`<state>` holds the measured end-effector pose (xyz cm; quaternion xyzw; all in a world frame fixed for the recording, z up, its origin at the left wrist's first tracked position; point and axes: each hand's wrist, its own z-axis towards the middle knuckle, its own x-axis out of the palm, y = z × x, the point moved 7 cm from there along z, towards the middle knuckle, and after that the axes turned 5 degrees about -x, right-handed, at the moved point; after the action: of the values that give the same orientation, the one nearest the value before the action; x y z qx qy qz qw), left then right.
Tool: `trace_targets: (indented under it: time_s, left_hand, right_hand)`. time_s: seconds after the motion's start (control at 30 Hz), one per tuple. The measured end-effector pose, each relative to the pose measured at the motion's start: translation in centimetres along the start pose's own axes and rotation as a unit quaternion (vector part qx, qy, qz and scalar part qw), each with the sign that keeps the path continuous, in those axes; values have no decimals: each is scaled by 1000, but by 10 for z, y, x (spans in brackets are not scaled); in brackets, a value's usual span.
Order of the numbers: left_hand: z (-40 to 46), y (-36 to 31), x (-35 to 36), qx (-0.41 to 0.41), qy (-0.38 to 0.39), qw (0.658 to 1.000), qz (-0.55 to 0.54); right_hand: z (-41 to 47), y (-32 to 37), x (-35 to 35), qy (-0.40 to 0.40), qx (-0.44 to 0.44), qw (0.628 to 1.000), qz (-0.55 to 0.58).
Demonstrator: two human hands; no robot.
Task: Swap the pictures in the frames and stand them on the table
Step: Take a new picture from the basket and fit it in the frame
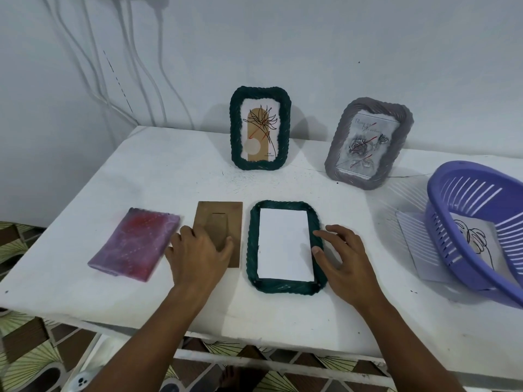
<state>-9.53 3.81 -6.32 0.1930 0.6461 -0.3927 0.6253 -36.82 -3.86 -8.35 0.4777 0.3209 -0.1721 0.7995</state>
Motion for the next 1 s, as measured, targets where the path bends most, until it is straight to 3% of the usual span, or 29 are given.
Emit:
trace_targets:
  time_s: [0.17,0.37,0.57,1.0]
  left_hand:
    - [1,9,1,-53,25,994,-94]
    - [0,6,-21,-25,-17,973,-230]
    - [-5,-26,-50,6,-26,954,-297]
    - [-62,-79,-10,2,2,972,-237]
  right_hand:
    - [-1,0,0,3,2,1000,-4]
    - [0,3,0,2,5,1000,3]
    - [-1,2,0,8,25,999,41]
    - [-1,-1,-3,21,64,995,80]
